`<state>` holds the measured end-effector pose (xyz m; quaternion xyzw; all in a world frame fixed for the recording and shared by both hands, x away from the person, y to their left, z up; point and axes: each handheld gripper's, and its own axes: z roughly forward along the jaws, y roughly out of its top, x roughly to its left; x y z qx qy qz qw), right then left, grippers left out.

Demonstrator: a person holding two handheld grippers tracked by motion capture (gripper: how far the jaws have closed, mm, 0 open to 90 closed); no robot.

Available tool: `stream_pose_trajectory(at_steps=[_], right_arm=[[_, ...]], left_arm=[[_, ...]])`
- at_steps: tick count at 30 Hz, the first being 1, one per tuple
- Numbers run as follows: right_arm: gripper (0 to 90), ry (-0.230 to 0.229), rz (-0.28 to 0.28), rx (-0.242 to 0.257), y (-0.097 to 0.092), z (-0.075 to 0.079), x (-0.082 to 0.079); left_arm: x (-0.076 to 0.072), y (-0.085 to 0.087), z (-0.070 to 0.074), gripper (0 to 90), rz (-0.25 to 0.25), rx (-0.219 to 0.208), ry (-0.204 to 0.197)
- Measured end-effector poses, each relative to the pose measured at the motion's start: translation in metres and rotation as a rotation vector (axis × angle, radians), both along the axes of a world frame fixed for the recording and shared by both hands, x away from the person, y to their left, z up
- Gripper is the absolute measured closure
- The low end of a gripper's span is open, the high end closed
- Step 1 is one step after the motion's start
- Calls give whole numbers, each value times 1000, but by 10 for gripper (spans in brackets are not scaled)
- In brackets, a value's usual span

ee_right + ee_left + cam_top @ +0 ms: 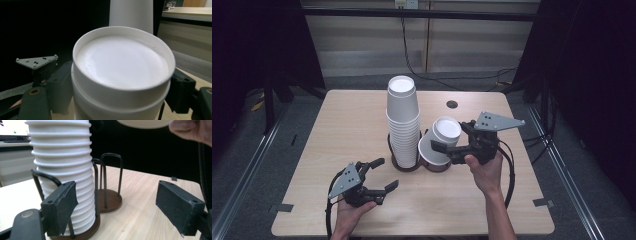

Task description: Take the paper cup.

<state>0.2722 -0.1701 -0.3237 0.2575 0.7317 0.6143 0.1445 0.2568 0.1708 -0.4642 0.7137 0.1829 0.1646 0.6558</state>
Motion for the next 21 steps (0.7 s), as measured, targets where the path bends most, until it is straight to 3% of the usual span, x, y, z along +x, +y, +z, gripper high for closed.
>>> stream_pose_trajectory(at_steps=[6,21], right_arm=[[218,8,6,3,1,-10,-3],[218,19,50,17,8,-35,-10]], left_arm=[[0,-7,7,168,-35,24,-11],[-2,-17,14,158,-107,-2,-11]])
